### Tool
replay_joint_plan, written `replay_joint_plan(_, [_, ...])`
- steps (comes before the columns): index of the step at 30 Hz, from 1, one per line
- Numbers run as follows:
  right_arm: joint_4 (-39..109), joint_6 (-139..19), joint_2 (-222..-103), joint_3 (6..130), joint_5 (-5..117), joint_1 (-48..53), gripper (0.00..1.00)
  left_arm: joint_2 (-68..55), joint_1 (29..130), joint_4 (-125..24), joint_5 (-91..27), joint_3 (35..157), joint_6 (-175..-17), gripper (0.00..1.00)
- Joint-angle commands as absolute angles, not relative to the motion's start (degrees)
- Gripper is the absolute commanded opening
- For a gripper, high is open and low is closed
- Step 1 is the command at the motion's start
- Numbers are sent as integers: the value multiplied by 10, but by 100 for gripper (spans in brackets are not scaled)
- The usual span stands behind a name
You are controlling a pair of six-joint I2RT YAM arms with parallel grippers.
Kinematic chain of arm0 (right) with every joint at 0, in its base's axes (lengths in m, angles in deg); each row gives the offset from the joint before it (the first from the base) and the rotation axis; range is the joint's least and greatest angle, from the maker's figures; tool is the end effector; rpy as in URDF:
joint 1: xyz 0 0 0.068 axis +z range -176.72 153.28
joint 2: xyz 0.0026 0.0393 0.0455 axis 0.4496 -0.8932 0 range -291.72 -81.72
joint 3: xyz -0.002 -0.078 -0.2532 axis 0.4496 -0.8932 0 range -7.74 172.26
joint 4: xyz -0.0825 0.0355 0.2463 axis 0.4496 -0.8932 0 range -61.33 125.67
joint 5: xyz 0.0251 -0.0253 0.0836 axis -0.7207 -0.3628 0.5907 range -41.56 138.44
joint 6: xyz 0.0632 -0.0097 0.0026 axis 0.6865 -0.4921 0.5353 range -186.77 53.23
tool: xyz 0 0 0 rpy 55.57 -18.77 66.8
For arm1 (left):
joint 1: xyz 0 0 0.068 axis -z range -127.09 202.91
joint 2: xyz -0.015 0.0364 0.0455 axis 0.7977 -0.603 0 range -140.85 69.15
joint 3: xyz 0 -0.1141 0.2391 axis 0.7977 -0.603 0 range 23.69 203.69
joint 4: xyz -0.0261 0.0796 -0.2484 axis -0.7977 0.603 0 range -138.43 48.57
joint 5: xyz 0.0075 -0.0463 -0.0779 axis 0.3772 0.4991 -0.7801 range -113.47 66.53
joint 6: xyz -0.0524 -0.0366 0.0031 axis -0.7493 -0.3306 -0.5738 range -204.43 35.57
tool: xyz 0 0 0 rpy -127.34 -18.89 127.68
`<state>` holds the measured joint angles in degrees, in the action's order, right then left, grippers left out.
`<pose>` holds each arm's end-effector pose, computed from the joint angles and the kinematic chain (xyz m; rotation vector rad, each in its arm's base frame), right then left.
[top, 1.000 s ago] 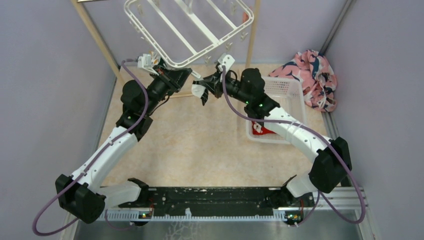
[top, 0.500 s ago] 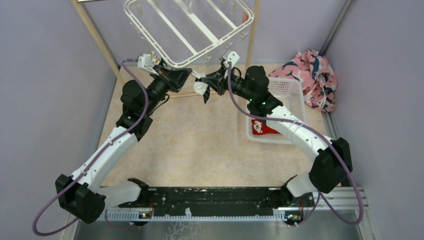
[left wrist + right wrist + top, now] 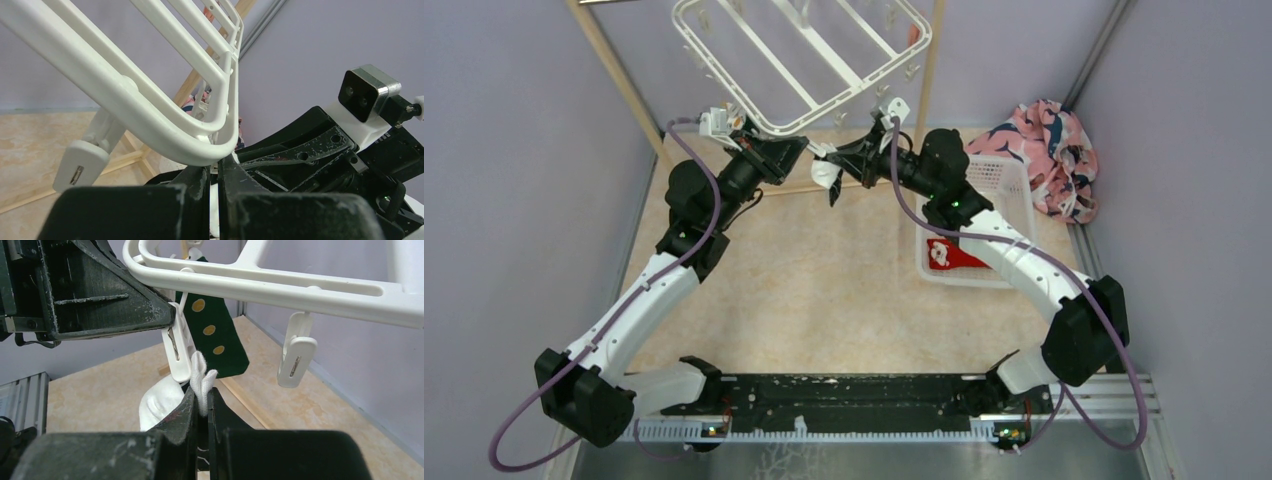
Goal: Clip the socks to the hanger
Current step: Pick up the hanger.
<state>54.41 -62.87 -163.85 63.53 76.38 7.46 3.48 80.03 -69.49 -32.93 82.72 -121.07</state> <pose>0.2800 0.2183 0.3958 -0.7806 1.2949 0.8864 0.2497 -0.1370 0.4085 0.0323 1.3993 -1.0455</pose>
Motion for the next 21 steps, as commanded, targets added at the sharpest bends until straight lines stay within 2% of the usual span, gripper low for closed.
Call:
replay_joint_plan(1, [588, -613, -1620, 658, 794, 67, 0, 24, 803, -661, -379, 833, -1213, 0])
replay_joint_plan(21, [618, -581, -1634, 678, 835, 66, 0, 13, 802, -669, -401, 838, -1211, 0])
